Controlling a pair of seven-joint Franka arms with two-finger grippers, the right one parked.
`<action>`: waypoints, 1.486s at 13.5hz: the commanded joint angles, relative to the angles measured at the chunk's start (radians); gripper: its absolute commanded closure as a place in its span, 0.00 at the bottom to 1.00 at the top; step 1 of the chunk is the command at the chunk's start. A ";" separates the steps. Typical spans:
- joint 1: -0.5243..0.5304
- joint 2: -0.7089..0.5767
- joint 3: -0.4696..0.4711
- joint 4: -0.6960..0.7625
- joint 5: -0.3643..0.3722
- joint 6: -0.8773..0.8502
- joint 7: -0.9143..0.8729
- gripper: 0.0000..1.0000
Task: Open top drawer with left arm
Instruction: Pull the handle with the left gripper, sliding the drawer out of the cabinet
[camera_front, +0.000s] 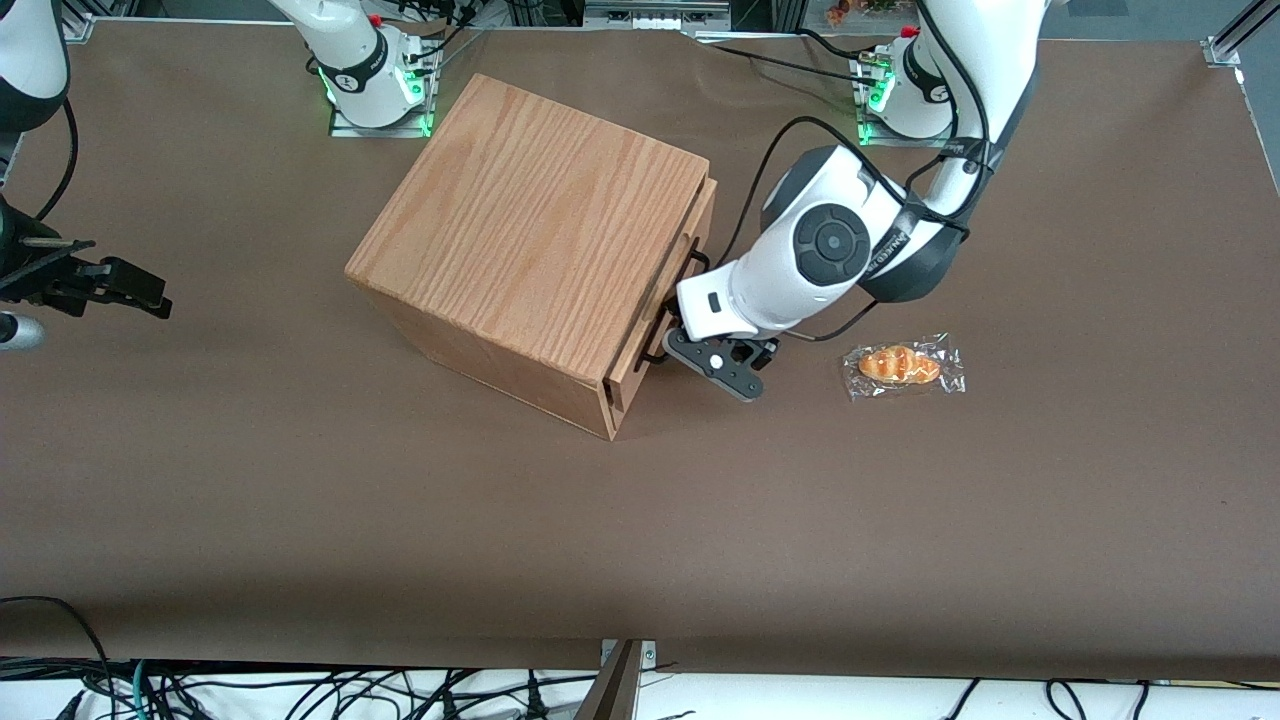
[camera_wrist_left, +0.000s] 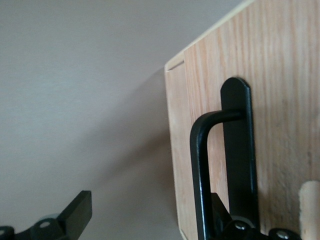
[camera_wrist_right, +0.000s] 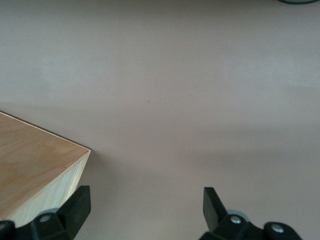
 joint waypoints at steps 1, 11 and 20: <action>0.045 0.001 0.002 0.011 0.043 -0.029 0.017 0.00; 0.150 -0.001 0.004 0.018 0.045 -0.066 0.046 0.00; 0.188 -0.018 0.002 0.019 0.045 -0.132 0.068 0.00</action>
